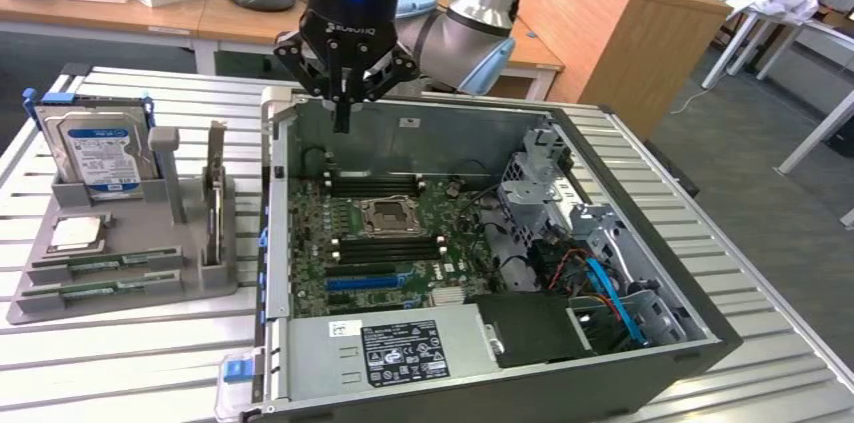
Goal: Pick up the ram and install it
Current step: 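Reach for the ram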
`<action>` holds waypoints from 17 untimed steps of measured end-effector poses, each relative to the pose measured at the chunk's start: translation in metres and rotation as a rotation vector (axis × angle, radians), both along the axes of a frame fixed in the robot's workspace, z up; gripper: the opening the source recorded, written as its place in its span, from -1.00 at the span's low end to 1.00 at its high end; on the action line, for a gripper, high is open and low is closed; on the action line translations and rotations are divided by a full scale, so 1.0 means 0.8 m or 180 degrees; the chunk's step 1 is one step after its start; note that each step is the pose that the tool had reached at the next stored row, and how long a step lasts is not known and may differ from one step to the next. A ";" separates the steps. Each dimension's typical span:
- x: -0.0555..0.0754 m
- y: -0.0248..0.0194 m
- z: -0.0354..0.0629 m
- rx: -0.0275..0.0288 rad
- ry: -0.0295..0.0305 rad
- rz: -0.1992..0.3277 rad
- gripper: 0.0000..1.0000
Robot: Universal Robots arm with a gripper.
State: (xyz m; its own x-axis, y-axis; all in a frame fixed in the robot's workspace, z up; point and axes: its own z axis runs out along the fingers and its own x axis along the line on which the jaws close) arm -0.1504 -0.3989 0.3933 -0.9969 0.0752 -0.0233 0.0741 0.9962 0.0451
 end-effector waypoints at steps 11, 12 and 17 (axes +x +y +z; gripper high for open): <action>-0.020 0.0000 0.000 0.0000 0.0000 0.0000 -0.80; -0.022 0.0000 0.000 0.0000 0.0000 0.0000 -0.80; -0.031 0.0000 0.000 0.0000 0.0000 0.0000 -0.80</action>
